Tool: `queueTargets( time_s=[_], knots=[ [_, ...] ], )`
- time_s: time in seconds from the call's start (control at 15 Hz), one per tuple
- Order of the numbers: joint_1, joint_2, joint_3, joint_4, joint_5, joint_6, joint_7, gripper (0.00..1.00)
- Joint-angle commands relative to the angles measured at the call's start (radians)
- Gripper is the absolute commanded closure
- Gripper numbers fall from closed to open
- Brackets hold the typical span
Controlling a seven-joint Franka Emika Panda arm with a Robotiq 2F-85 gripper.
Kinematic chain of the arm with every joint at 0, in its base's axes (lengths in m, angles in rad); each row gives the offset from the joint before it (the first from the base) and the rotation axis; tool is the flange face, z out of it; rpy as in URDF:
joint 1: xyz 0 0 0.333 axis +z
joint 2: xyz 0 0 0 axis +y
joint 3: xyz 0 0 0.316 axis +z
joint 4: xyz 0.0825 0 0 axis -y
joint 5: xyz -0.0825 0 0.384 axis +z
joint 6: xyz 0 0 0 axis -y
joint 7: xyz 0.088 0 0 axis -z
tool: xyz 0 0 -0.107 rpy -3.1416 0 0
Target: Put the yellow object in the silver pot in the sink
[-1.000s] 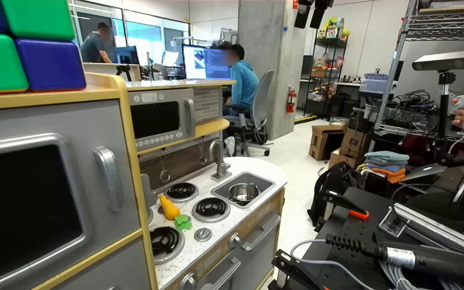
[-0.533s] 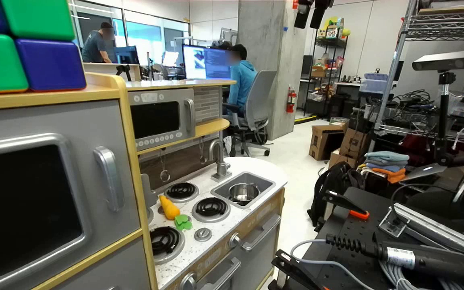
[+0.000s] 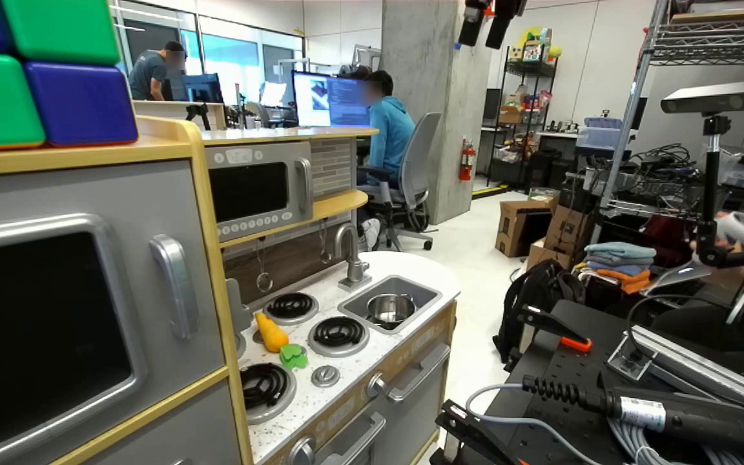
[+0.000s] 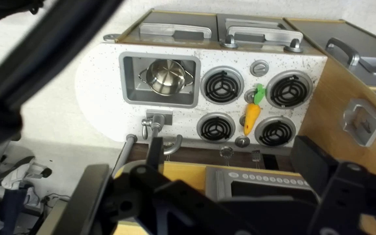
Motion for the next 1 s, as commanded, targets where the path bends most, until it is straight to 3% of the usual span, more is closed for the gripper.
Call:
queueTargets(
  time_s=[0.0,0.2,0.33,0.53,0.67,0.73,0.8,0.93],
  knots=[
    [0.005,0.168,0.010,0.003,0.032,0.263,0.073,0.00],
    [-0.025,0.352,0.045,0.020,-0.045,0.428,0.187,0.00],
    [-0.030,0.495,0.057,0.076,-0.120,0.449,0.284,0.00],
    [0.021,0.689,0.035,0.190,-0.247,0.437,0.419,0.00],
    [0.067,0.745,0.010,0.256,-0.287,0.340,0.447,0.00],
    [0.071,0.735,0.017,0.262,-0.259,0.278,0.392,0.00],
    [0.059,0.717,0.012,0.193,-0.238,0.384,0.400,0.00],
    [0.073,0.745,0.014,0.236,-0.239,0.327,0.401,0.00]
  ],
)
